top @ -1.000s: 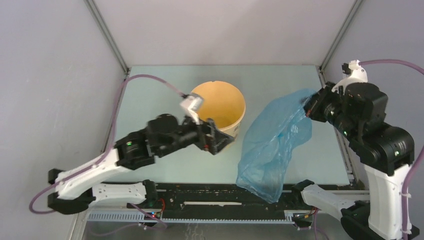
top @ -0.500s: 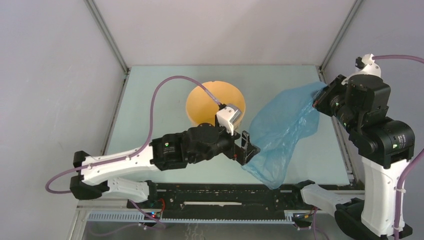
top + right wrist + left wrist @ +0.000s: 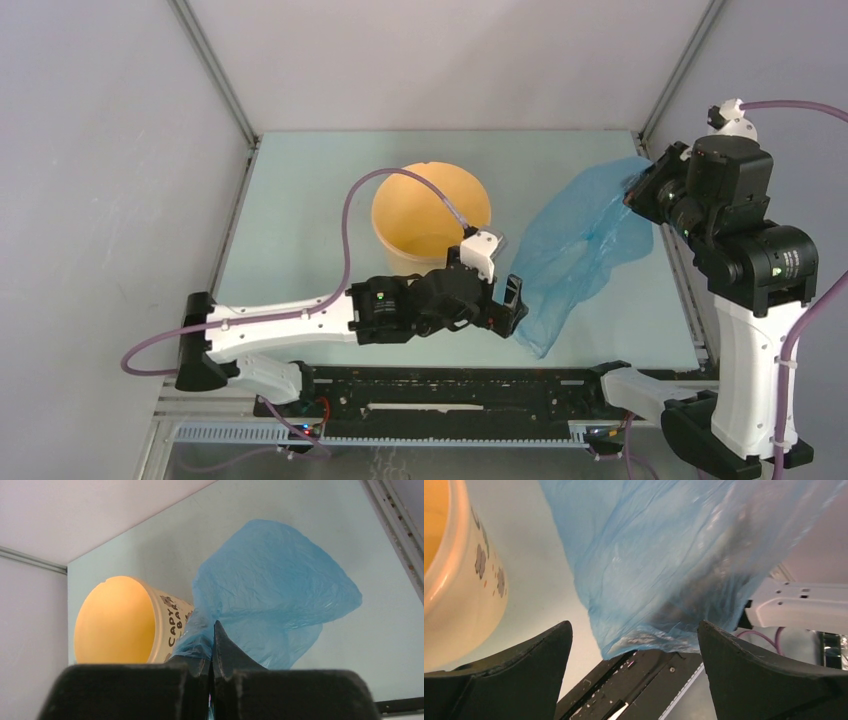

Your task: Put the trash bags into the trash bin

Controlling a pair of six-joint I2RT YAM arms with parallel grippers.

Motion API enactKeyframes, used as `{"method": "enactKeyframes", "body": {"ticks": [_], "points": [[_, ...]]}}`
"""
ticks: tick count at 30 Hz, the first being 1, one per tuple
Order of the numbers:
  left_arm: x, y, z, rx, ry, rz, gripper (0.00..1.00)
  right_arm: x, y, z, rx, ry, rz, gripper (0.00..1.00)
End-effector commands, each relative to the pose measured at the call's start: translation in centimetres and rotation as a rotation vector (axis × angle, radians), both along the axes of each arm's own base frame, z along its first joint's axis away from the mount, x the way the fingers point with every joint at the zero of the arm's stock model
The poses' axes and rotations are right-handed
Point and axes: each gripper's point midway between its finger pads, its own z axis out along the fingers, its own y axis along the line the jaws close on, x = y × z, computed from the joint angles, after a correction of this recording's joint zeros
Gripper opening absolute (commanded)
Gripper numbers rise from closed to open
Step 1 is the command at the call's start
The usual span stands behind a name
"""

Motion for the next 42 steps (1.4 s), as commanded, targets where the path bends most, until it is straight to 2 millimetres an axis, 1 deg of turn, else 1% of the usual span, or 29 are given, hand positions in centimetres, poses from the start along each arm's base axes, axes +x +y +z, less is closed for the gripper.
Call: {"method": "enactKeyframes", "body": {"ticks": [1, 5, 7, 9, 12, 13, 15, 16, 17, 18, 19, 20, 21, 23, 24, 25, 28, 31, 33, 35, 39, 40, 42], "points": [[0.5, 0.5, -2.6, 0.024, 0.044, 0.044, 1.0, -0.6, -0.4, 2.3, 0.013, -0.074, -0.011, 0.0], [1.2, 0.6, -6.0, 0.069, 0.118, 0.07, 0.99, -0.8, -0.9, 3.0, 0.006, -0.098, -0.027, 0.0], [1.8, 0.4, -6.8, 0.064, 0.154, 0.075, 0.97, -1.0, -0.9, 3.1, 0.006, -0.102, -0.028, 0.0], [2.3, 0.0, -6.6, 0.039, 0.146, 0.071, 0.92, -1.2, -0.9, 3.2, 0.012, -0.112, -0.024, 0.0], [2.9, -1.1, -5.2, -0.026, 0.141, 0.039, 0.7, -1.7, -0.7, 3.5, 0.021, -0.129, -0.006, 0.0], [3.1, -1.5, -4.6, -0.044, 0.141, 0.025, 0.65, -1.9, -0.6, 3.7, 0.023, -0.136, -0.001, 0.0], [3.5, -2.1, -3.7, -0.057, 0.127, 0.002, 0.5, -2.4, -0.6, 4.1, 0.023, -0.16, 0.01, 0.0], [3.7, -2.2, -3.2, -0.054, 0.114, -0.009, 0.39, -2.6, -0.6, 4.3, 0.021, -0.174, 0.018, 0.0], [4.0, -2.1, -2.4, -0.048, 0.097, -0.015, 0.25, -3.0, -0.5, 4.7, 0.017, -0.194, 0.032, 0.0], [4.3, -1.8, -1.2, -0.045, 0.074, -0.012, 0.13, -3.3, -0.3, 5.1, 0.016, -0.215, 0.052, 0.0], [4.8, -1.2, 0.2, -0.04, 0.039, -0.005, 0.04, -3.7, 0.1, 5.7, 0.013, -0.241, 0.083, 0.0], [5.3, -0.4, 2.4, -0.051, -0.007, 0.015, 0.01, -4.1, 0.6, 6.4, 0.015, -0.273, 0.121, 0.0], [5.7, 0.4, 4.6, -0.068, -0.051, 0.027, 0.0, -4.5, 1.1, 7.1, 0.017, -0.306, 0.16, 0.0], [5.9, 2.2, 10.1, -0.136, -0.152, 0.036, 0.0, -5.5, 2.1, 9.0, 0.038, -0.385, 0.226, 0.0], [5.9, 3.2, 12.7, -0.17, -0.203, 0.041, 0.0, -6.0, 3.0, 9.9, 0.05, -0.427, 0.282, 0.0], [5.9, 4.4, 15.4, -0.199, -0.254, 0.052, 0.0, -6.6, 3.9, 11.3, 0.066, -0.484, 0.339, 0.0], [6.5, 8.5, 21.4, -0.248, -0.366, 0.145, 0.0, -7.6, 5.8, 14.3, 0.115, -0.591, 0.451, 0.0], [6.6, 13.0, 26.2, -0.292, -0.438, 0.243, 0.0, -8.2, 8.3, 16.7, 0.193, -0.645, 0.592, 0.0], [6.6, 15.9, 27.9, -0.312, -0.46, 0.317, 0.0, -8.0, 10.3, 17.6, 0.269, -0.644, 0.704, 0.0], [6.5, 18.9, 28.9, -0.333, -0.473, 0.385, 0.0, -7.5, 12.2, 18.1, 0.359, -0.629, 0.808, 0.0], [5.9, 24.2, 29.6, -0.362, -0.481, 0.491, 0.0, -6.3, 14.9, 18.1, 0.521, -0.56, 0.929, 0.0], [5.8, 25.2, 29.6, -0.364, -0.481, 0.51, 0.0, -6.0, 15.6, 17.9, 0.543, -0.543, 0.953, 0.0], [5.7, 26.4, 29.3, -0.359, -0.476, 0.535, 0.0, -5.2, 16.9, 17.4, 0.57, -0.496, 0.977, 0.0]]}}
